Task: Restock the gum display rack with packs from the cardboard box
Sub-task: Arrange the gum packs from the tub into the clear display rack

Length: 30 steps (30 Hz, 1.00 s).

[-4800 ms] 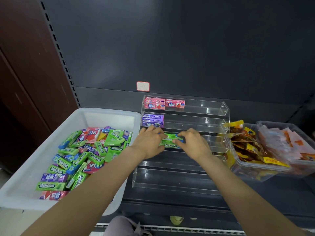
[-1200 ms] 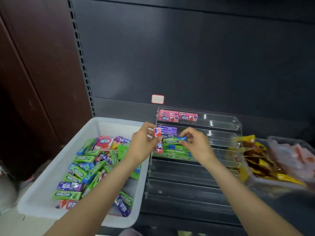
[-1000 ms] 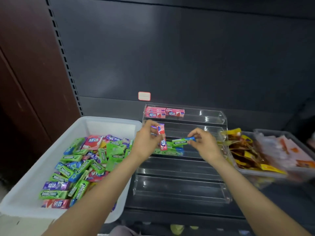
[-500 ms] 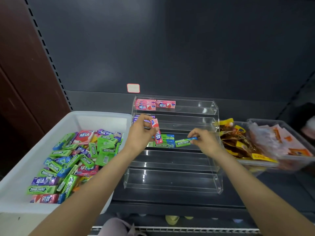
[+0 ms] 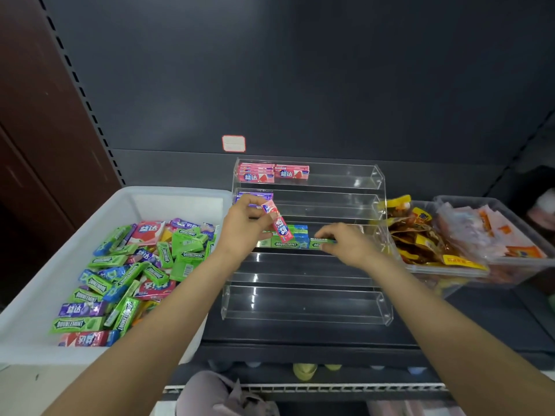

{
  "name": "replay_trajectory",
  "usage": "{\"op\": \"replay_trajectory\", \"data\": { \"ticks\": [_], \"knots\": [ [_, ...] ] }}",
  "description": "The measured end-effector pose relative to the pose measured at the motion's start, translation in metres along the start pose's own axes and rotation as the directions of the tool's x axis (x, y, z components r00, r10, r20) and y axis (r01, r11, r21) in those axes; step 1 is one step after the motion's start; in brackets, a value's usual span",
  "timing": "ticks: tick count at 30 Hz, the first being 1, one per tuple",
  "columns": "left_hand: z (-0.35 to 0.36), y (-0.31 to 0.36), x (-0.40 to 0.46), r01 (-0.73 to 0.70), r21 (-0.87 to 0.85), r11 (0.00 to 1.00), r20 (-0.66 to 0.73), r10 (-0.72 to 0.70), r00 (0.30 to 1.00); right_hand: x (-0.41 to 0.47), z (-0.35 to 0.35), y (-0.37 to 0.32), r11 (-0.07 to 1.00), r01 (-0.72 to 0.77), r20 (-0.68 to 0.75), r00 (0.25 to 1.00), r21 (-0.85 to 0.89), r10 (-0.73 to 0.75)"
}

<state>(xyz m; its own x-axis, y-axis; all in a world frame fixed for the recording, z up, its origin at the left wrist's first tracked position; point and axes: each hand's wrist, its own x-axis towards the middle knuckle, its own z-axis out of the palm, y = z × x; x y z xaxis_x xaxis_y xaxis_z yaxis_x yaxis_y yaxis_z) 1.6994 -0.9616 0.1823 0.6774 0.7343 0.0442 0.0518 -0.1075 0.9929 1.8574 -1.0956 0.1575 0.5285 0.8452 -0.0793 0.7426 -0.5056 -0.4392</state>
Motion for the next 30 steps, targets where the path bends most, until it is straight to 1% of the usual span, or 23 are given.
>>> {"op": "replay_trajectory", "data": {
  "ticks": [5, 7, 9, 11, 14, 17, 20, 21, 23, 24, 26, 28, 30],
  "knots": [
    [-0.008, 0.0, -0.001, 0.024, -0.051, 0.998, 0.005, -0.023, 1.0, -0.002, -0.002, -0.004, 1.0, 0.006, 0.011, 1.0, 0.0, -0.006],
    [-0.011, 0.001, -0.001, 0.023, -0.036, 0.999, 0.011, -0.023, 1.0, -0.003, -0.004, -0.007, 0.999, 0.029, -0.027, 0.999, 0.032, -0.028],
    [-0.014, 0.004, -0.001, 0.005, 0.001, 1.0, 0.03, -0.005, 1.0, -0.005, -0.006, -0.017, 0.988, 0.079, -0.104, 0.992, 0.13, -0.065],
    [-0.015, 0.008, -0.001, -0.023, 0.049, 0.999, 0.056, 0.02, 0.998, -0.006, -0.009, -0.031, 0.954, 0.139, -0.155, 0.983, 0.267, -0.1],
    [-0.012, 0.016, 0.002, -0.092, 0.101, 0.991, 0.093, 0.082, 0.992, -0.004, -0.014, -0.054, 0.879, 0.214, -0.157, 0.974, 0.425, -0.161],
    [-0.008, 0.027, 0.011, -0.138, 0.131, 0.982, 0.089, 0.127, 0.988, 0.005, -0.019, -0.067, 0.849, 0.273, -0.184, 0.96, 0.452, -0.211],
    [-0.006, 0.036, 0.021, -0.163, 0.108, 0.981, 0.074, 0.156, 0.985, 0.012, -0.026, -0.071, 0.819, 0.289, -0.24, 0.952, 0.496, -0.19],
    [-0.006, 0.038, 0.026, -0.189, 0.137, 0.972, 0.064, 0.182, 0.981, 0.015, -0.03, -0.071, 0.821, 0.294, -0.255, 0.949, 0.49, -0.187],
    [-0.007, 0.04, 0.036, -0.256, 0.31, 0.916, 0.037, 0.257, 0.966, 0.022, -0.037, -0.071, 0.836, 0.302, -0.297, 0.939, 0.458, -0.176],
    [-0.009, 0.041, 0.041, -0.288, 0.412, 0.864, 0.038, 0.299, 0.953, 0.028, -0.042, -0.07, 0.839, 0.302, -0.327, 0.932, 0.452, -0.16],
    [-0.015, 0.04, 0.055, -0.337, 0.584, 0.738, 0.093, 0.351, 0.932, 0.043, -0.051, -0.066, 0.839, 0.286, -0.401, 0.912, 0.463, -0.09],
    [-0.022, 0.037, 0.071, -0.367, 0.709, 0.602, 0.183, 0.346, 0.92, 0.058, -0.057, -0.063, 0.83, 0.264, -0.473, 0.881, 0.491, 0.0],
    [-0.028, 0.033, 0.084, -0.388, 0.792, 0.472, 0.267, 0.303, 0.915, 0.071, -0.061, -0.061, 0.847, 0.245, -0.529, 0.847, 0.472, 0.049]
  ]
}}
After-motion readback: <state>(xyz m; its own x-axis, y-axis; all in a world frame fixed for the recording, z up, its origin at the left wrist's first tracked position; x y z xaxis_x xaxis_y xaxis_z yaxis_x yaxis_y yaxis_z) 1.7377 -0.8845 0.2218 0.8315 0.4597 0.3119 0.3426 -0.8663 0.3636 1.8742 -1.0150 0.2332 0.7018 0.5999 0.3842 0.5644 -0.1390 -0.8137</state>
